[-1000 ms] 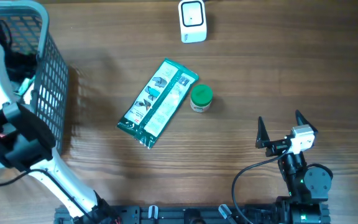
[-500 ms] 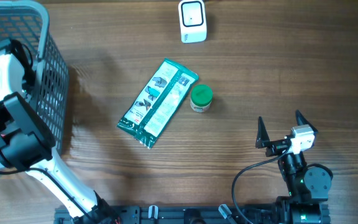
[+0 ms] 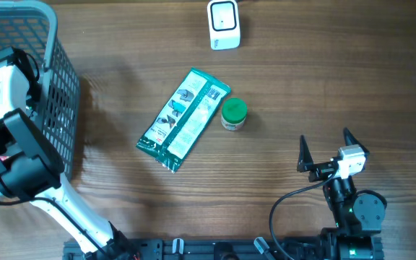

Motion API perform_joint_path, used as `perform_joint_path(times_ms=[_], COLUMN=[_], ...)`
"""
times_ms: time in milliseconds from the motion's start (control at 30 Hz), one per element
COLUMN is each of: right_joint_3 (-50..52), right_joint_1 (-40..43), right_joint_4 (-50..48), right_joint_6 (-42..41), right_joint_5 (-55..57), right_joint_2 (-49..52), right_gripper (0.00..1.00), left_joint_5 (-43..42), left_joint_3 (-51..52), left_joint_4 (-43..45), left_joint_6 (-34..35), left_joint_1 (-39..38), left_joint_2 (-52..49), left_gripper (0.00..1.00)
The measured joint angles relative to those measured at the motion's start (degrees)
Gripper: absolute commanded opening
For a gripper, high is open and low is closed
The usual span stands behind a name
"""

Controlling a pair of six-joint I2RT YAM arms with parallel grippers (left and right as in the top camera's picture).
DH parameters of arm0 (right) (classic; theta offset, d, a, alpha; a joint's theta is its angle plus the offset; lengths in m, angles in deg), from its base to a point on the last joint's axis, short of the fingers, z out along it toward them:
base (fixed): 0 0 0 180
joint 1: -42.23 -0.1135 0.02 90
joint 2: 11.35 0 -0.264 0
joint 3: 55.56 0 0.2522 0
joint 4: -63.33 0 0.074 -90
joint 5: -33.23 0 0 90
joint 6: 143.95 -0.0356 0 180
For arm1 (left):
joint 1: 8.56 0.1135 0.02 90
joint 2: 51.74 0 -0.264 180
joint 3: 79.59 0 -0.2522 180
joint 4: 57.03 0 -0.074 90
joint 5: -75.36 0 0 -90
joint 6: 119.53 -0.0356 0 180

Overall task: Scan the item barcode
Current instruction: 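Take the white Hansaplast box from the basket and set it on the table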

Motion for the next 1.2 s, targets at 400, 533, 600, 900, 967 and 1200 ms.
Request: perform_joint_path(times_ms=[400,533,600,900,967,1200], right_joint_3=[0.00,0.00,0.00,0.00,0.00,0.00], right_joint_1=[0.00,0.00,0.00,0.00,0.00,0.00], right_joint_4=[0.00,0.00,0.00,0.00,0.00,0.00], right_joint_6=[0.00,0.00,0.00,0.15,0.15,0.15], right_joint_5=[0.00,0.00,0.00,0.00,0.00,0.00], right_joint_2=[0.00,0.00,0.00,0.00,0.00,0.00], right_gripper=[0.99,1.00,1.00,1.00,1.00,1.00], left_joint_5=[-0.20,-2.43,-4.85,-9.18,-8.83,0.09], left_joint_3=[-9.27,-11.56,-11.80,-10.69,-9.14,-4.74], left_joint_4=[-5.70,-6.32,-8.04,-5.14,-3.26,-13.40], left_joint_6=[0.02,0.02,0.04,-0.22,-1.86,-5.97], left_joint_1=[1.55,1.51,0.61,-33.75,-43.54,-61.07], left_joint_2=[23.65,37.79,43.32,46.80,42.40,25.90], left_gripper=[0.40,0.40,0.40,0.41,0.41,0.41])
